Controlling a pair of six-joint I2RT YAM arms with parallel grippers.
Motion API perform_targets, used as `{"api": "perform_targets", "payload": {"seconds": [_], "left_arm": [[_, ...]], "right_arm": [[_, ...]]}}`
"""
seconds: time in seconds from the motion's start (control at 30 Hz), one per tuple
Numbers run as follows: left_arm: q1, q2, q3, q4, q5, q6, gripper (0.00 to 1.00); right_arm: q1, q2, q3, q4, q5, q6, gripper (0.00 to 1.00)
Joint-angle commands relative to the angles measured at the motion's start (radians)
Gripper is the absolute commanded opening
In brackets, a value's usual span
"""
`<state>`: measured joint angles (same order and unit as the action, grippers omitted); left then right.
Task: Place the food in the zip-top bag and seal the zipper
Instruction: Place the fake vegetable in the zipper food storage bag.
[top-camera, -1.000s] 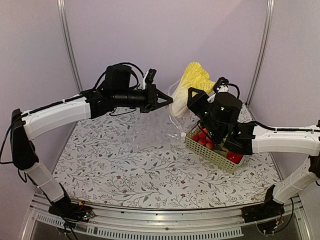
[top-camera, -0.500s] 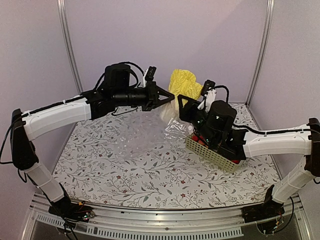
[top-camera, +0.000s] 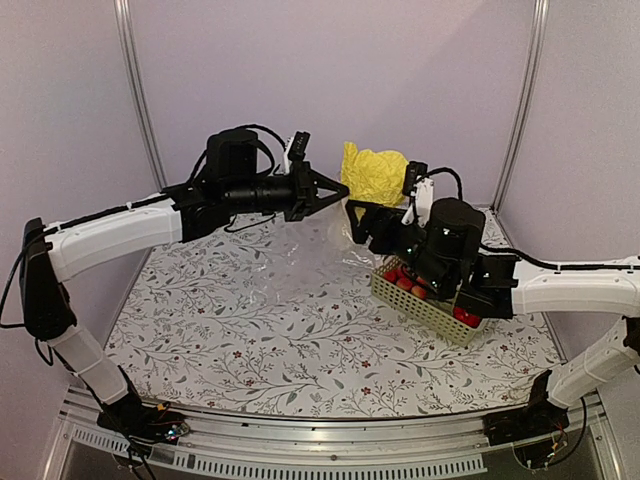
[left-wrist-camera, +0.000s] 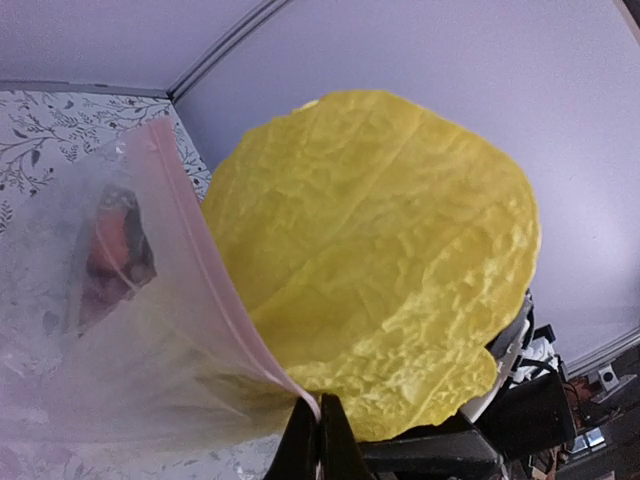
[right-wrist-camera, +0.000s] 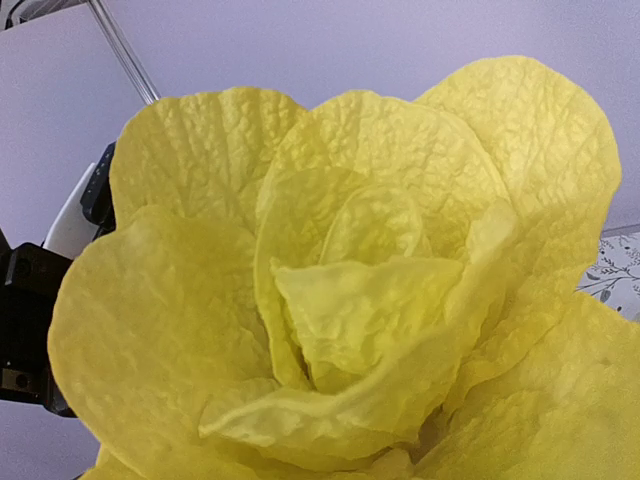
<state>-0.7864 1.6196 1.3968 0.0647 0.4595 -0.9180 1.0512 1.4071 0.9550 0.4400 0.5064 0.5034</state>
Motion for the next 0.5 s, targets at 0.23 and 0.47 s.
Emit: {"api": "perform_targets", "payload": {"seconds": [0.23, 0.47], "left_arm": [[0.018, 0.003, 0.000, 0.019, 0.087, 0.025, 0.00], [0.018, -0.001, 0.004, 0.020, 0.170, 0.059, 0.00]], "right_arm": [[0.016, -0.148, 0.035, -0.256, 0.030, -0.046, 0.89], [0.012, -0.119, 0.095, -0.324, -0.002, -0.051, 0.61]]}}
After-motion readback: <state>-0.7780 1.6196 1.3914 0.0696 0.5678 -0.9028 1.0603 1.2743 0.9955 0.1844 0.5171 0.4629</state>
